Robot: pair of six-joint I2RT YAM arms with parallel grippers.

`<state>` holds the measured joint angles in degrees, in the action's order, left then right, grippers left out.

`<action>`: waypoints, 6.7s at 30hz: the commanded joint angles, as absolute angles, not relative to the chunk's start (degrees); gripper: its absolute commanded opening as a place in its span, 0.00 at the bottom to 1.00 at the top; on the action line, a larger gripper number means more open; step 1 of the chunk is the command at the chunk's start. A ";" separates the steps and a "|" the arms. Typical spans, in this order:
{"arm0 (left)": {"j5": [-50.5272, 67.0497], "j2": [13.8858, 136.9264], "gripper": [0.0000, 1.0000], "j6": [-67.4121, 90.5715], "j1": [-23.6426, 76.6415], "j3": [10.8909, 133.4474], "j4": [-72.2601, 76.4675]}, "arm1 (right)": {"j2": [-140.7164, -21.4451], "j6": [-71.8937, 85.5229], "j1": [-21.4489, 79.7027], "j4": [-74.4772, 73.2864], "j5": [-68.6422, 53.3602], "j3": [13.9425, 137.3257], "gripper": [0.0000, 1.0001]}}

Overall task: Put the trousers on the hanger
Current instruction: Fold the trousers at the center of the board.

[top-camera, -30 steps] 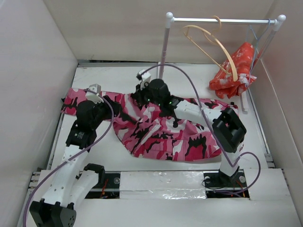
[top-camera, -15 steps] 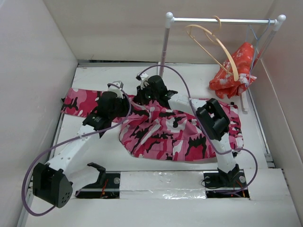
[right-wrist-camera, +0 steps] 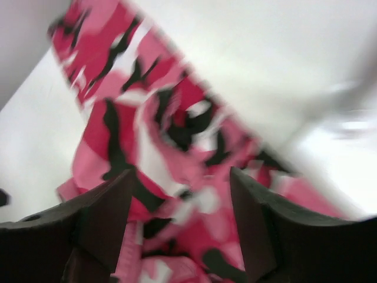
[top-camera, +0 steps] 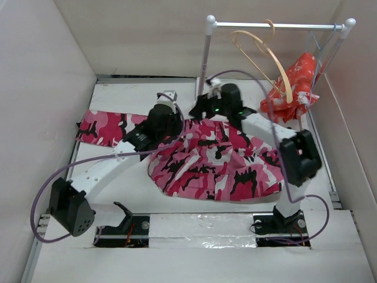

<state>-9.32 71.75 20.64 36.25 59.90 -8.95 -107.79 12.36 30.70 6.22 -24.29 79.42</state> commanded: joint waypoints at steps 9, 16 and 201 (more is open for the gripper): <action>-39.55 96.76 0.08 21.27 49.23 74.53 -14.42 | -71.74 20.21 13.45 25.58 -24.70 41.96 0.00; -35.33 105.45 0.34 20.22 46.49 76.81 -13.09 | -58.72 15.30 12.83 18.29 -25.05 35.25 0.09; -51.68 103.17 0.00 31.12 -11.95 86.56 -13.71 | -90.96 22.94 -15.73 -2.91 11.16 68.29 0.00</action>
<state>-48.80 102.04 33.74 -11.55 82.26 -17.96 -89.30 23.55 -15.31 -8.80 5.52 63.77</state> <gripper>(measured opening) 0.050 0.032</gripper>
